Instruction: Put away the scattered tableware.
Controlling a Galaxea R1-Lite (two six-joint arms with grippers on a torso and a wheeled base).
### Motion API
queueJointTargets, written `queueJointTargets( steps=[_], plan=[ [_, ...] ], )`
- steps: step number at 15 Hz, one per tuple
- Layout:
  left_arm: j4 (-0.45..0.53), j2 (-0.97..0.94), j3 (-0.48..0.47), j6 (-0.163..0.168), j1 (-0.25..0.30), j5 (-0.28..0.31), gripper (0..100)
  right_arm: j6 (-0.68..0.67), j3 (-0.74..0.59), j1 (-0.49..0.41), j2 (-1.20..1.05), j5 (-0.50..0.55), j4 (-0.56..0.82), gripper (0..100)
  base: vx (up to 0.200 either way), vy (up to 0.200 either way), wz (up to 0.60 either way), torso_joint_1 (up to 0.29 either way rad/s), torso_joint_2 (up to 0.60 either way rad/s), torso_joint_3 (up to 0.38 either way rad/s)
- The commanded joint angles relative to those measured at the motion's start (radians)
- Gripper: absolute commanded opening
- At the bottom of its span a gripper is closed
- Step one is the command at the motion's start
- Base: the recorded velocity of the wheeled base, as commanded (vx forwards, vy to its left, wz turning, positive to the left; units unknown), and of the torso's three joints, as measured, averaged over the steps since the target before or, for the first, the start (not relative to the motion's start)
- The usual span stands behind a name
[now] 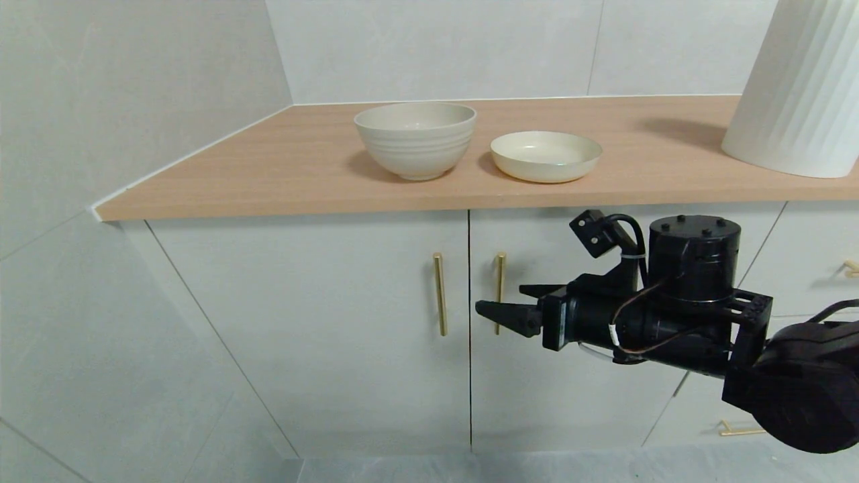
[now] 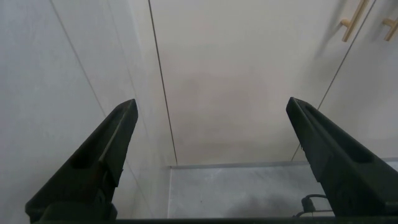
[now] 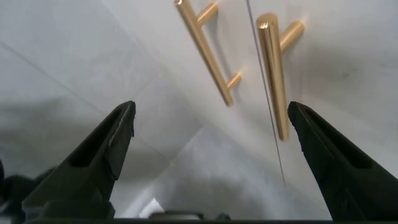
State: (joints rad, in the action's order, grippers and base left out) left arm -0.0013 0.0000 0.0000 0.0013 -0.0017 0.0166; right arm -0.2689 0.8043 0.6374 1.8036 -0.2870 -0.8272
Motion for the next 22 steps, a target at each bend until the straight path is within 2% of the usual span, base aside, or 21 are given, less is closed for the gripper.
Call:
queueJointTargets(
  steps=[1, 4, 12, 16, 21, 22],
  plan=[
    [0.0, 0.0, 0.0, 0.0, 0.0, 0.0, 100, -0.009, 0.004, -0.001, 0.065, 0.002, -0.035, 100, 0.0, 0.0, 0.0, 0.0, 0.0, 0.0],
    [0.0, 0.0, 0.0, 0.0, 0.0, 0.0, 100, -0.079, 0.024, -0.001, 0.114, 0.008, -0.11, 100, 0.0, 0.0, 0.0, 0.0, 0.0, 0.0],
    [0.0, 0.0, 0.0, 0.0, 0.0, 0.0, 100, -0.125, 0.055, -0.001, 0.169, 0.028, -0.142, 100, 0.0, 0.0, 0.0, 0.0, 0.0, 0.0],
    [0.0, 0.0, 0.0, 0.0, 0.0, 0.0, 100, -0.144, 0.043, 0.004, 0.183, 0.034, -0.208, 100, 0.0, 0.0, 0.0, 0.0, 0.0, 0.0],
    [0.0, 0.0, 0.0, 0.0, 0.0, 0.0, 100, -0.179, 0.029, 0.01, 0.16, 0.02, -0.207, 100, 0.0, 0.0, 0.0, 0.0, 0.0, 0.0],
    [0.0, 0.0, 0.0, 0.0, 0.0, 0.0, 100, -0.181, -0.004, 0.03, 0.131, -0.021, -0.205, 100, 0.0, 0.0, 0.0, 0.0, 0.0, 0.0]
  ],
)
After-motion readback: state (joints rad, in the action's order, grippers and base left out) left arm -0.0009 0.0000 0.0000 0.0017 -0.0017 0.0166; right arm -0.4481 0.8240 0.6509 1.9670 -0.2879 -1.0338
